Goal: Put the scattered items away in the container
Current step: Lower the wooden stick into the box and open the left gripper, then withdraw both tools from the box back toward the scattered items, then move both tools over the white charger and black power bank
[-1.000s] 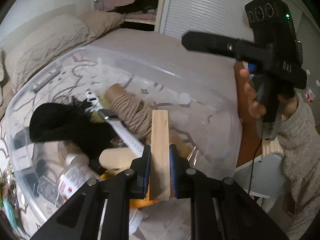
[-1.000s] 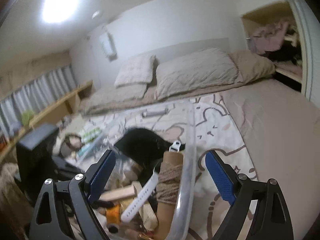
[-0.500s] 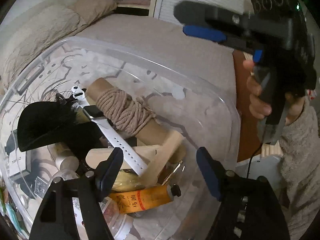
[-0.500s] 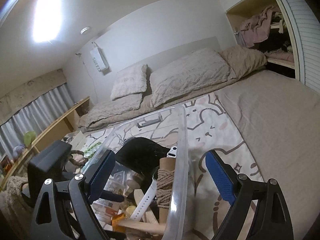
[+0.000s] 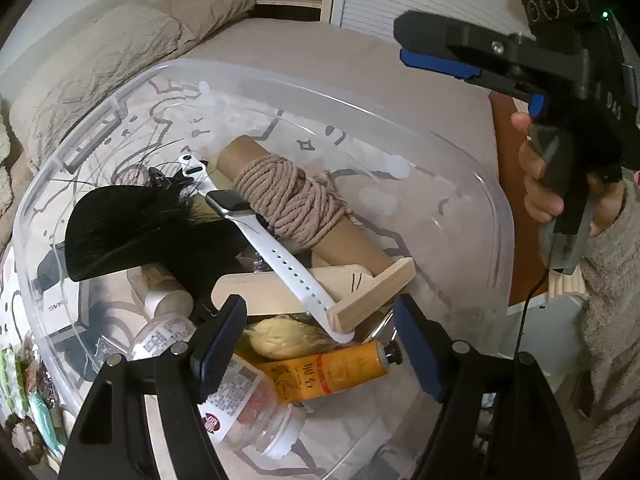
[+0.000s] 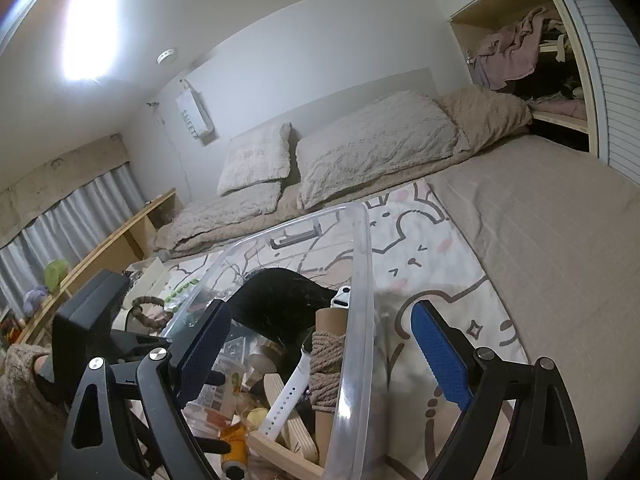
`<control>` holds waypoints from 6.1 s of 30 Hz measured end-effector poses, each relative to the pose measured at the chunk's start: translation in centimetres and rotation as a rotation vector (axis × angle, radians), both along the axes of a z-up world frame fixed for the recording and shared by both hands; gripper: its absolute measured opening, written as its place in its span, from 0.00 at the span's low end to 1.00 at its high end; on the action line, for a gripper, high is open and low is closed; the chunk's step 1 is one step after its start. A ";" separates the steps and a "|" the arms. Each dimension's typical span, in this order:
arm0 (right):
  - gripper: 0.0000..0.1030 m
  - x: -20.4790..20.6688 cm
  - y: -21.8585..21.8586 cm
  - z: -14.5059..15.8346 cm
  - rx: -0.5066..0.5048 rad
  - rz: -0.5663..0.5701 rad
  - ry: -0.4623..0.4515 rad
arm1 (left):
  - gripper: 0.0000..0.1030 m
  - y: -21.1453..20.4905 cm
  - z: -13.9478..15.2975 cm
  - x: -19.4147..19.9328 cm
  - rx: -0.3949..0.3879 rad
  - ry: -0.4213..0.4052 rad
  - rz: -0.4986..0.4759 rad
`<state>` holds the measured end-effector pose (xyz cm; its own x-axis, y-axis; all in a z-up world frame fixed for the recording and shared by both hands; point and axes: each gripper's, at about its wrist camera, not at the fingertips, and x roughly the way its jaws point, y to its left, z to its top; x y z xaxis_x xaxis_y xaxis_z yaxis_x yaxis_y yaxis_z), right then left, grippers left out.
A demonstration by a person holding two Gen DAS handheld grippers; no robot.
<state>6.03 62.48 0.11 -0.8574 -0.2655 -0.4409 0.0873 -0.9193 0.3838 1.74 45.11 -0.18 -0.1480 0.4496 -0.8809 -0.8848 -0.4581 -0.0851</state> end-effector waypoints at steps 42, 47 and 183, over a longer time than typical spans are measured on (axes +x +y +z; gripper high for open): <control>1.00 0.8 -5.2 0.1 0.211 -0.009 0.019 | 1.00 -8.9 2.3 -2.1 0.229 0.141 0.313; 1.00 1.1 -5.8 0.7 0.257 -0.024 0.029 | 1.00 -9.9 3.1 -2.1 0.250 0.163 0.340; 1.00 -11.0 -41.2 -8.7 0.338 0.267 -0.121 | 1.00 -49.7 -5.6 -7.1 0.244 0.306 1.056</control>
